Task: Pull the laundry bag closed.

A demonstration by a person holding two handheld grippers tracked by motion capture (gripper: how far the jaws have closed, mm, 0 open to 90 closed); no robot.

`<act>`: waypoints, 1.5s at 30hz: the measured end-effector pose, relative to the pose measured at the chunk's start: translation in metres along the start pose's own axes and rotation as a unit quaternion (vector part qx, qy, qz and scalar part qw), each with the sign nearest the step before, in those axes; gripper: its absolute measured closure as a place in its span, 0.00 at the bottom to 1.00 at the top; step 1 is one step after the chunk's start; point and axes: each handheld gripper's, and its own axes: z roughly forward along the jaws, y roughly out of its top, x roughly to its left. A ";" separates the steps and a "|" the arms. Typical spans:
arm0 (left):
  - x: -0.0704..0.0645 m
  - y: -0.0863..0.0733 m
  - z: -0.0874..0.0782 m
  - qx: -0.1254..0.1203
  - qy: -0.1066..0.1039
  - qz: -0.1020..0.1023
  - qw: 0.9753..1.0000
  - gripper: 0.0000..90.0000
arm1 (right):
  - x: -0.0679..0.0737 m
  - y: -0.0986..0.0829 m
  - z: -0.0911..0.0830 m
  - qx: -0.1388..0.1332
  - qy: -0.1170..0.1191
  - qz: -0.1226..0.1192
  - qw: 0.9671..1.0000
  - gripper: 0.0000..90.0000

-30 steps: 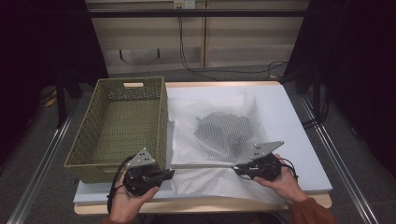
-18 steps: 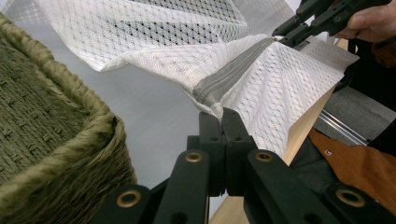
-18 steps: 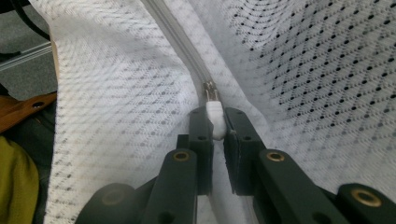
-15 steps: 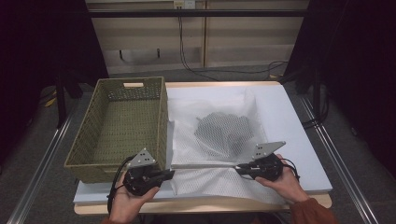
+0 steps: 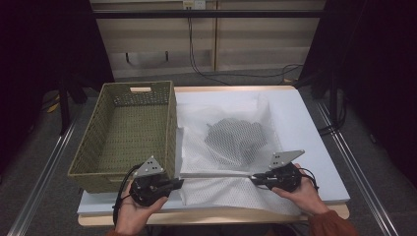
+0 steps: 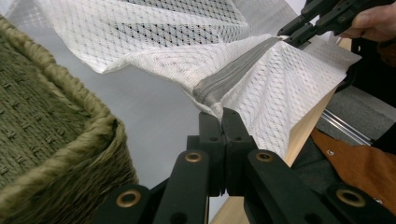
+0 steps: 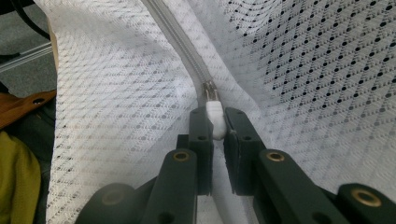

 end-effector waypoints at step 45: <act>-0.001 0.000 -0.001 0.000 -0.001 0.002 1.000 0.99 | -0.006 -0.015 -0.010 0.010 -0.013 0.008 1.000 0.92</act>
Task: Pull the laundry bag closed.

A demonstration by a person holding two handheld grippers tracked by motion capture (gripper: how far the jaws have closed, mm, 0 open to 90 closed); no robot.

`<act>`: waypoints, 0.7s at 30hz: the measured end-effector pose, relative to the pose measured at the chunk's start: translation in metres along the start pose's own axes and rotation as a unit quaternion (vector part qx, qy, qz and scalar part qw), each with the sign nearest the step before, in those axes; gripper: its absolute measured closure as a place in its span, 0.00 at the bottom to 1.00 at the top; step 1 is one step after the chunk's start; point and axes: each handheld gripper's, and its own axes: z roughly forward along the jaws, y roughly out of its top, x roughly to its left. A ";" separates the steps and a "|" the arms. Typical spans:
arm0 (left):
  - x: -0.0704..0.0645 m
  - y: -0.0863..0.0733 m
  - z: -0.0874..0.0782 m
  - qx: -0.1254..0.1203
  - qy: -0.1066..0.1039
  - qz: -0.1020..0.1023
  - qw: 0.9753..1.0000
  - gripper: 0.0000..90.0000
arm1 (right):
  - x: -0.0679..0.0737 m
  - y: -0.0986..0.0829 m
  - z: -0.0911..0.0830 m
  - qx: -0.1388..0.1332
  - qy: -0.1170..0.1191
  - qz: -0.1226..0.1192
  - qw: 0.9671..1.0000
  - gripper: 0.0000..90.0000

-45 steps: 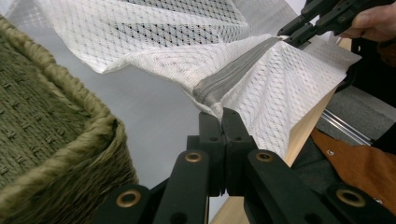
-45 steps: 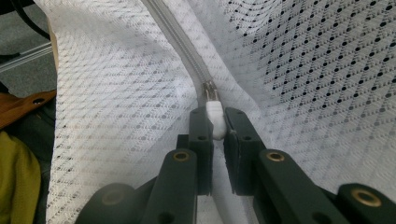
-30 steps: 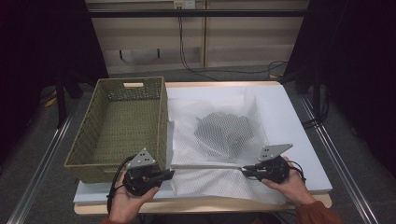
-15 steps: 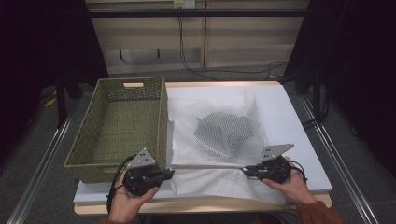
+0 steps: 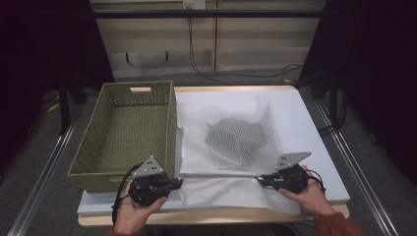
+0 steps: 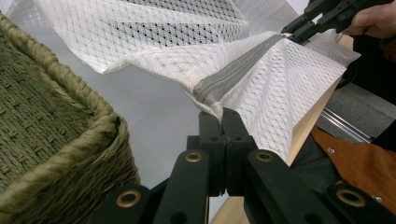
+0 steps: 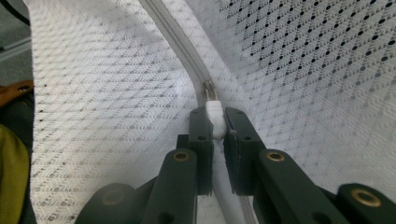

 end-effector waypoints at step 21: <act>0.000 0.001 -0.002 0.002 0.004 -0.001 1.000 0.99 | -0.002 -0.008 -0.011 -0.001 -0.017 0.008 1.000 0.92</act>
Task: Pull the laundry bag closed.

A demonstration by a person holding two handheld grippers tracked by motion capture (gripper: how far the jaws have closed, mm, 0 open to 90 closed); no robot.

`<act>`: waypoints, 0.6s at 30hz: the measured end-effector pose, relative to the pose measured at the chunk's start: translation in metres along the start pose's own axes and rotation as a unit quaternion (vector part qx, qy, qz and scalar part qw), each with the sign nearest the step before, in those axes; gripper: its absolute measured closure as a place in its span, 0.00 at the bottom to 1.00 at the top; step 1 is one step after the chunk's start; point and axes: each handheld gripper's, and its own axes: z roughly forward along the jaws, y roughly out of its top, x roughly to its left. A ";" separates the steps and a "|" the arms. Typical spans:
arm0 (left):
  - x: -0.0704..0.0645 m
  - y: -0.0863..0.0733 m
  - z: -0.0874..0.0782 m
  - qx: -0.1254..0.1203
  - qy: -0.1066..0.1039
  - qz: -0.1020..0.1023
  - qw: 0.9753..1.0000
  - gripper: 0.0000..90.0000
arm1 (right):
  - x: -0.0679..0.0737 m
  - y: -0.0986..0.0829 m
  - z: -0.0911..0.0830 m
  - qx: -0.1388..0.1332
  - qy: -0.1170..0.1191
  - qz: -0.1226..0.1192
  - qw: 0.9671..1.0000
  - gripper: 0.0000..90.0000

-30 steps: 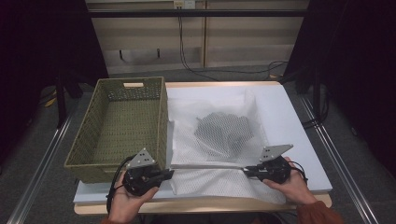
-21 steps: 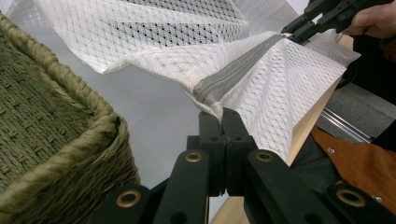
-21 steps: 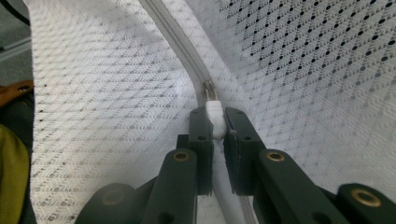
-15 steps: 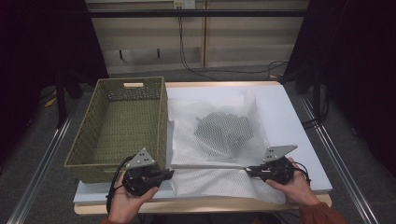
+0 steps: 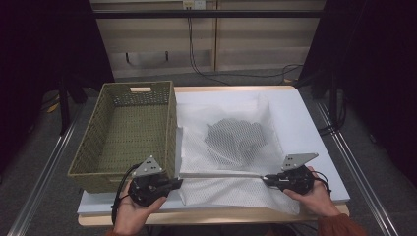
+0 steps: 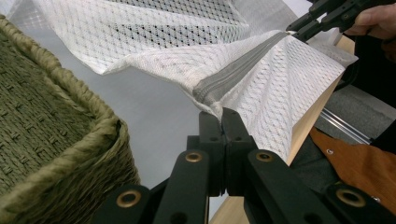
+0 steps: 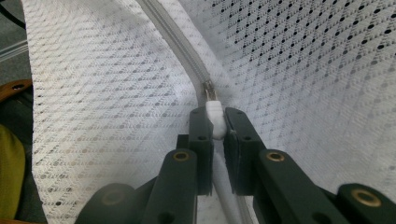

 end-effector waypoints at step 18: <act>0.002 0.000 0.000 -0.004 -0.003 -0.006 1.000 0.99 | -0.006 -0.007 -0.007 -0.001 -0.008 0.010 1.000 0.92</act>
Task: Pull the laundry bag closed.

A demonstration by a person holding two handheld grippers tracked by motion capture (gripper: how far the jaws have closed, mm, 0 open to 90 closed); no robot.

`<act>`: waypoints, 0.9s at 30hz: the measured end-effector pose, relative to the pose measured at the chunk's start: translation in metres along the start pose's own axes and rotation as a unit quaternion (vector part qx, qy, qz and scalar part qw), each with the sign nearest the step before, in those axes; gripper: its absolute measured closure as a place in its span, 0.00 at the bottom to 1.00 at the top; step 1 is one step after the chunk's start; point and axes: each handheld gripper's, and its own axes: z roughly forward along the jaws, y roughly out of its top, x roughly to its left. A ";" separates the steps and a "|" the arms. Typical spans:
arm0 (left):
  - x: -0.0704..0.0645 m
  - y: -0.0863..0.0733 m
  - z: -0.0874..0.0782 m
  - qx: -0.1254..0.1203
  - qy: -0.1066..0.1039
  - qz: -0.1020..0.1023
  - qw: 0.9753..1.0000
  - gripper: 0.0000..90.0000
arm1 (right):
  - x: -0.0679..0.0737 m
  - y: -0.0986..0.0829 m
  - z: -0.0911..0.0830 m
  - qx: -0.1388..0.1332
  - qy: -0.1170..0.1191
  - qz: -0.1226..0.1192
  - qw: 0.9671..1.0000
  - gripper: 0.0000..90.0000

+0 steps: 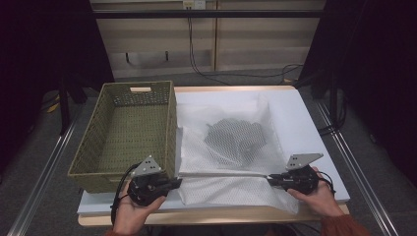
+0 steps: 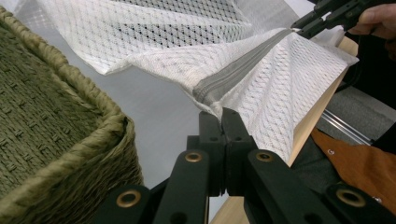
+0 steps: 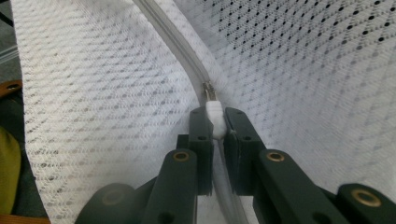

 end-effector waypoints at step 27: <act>0.001 0.000 -0.001 0.001 0.006 -0.001 1.000 0.99 | -0.003 -0.008 -0.005 0.000 -0.005 0.009 1.000 0.92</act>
